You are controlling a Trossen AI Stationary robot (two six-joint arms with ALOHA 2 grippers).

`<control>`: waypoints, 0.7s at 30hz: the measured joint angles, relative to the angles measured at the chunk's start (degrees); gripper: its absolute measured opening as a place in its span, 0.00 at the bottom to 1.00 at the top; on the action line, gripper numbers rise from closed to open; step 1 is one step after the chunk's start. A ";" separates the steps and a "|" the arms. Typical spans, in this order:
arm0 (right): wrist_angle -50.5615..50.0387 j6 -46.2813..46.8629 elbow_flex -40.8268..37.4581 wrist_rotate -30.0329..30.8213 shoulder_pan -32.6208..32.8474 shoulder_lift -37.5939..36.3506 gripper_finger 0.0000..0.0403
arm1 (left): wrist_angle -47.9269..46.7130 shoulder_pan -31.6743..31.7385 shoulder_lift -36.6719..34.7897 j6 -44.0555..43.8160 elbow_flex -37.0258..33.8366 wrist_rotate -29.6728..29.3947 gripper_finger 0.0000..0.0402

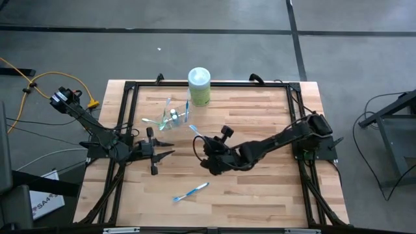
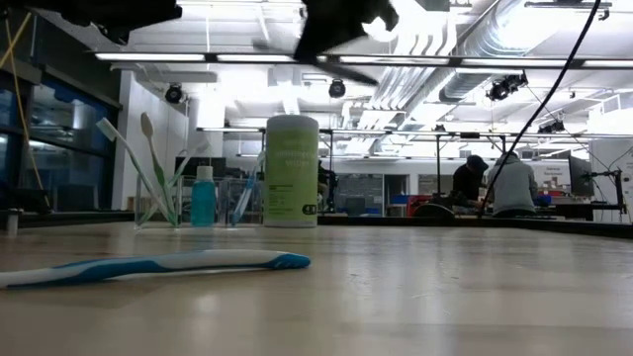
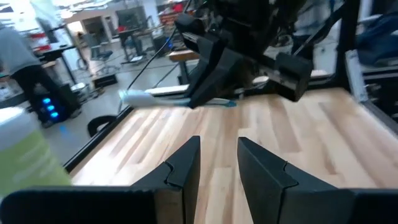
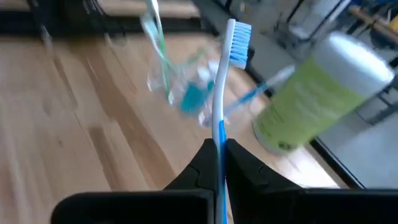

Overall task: Pick & Place toothbrushing station
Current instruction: Put the blue toothbrush into the transparent organizer

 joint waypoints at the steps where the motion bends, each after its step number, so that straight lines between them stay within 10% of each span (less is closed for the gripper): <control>1: 1.56 -0.72 0.12 1.34 0.56 -0.15 0.01 | 0.64 0.00 0.00 0.34 0.00 0.62 0.25; 10: 12.00 -11.67 0.07 10.16 5.79 -0.94 0.01 | 7.41 1.05 0.02 4.65 0.00 7.79 0.25; 21: 25.28 -23.66 0.07 7.36 7.43 -0.91 0.01 | 11.14 9.00 0.01 4.42 0.00 23.40 0.25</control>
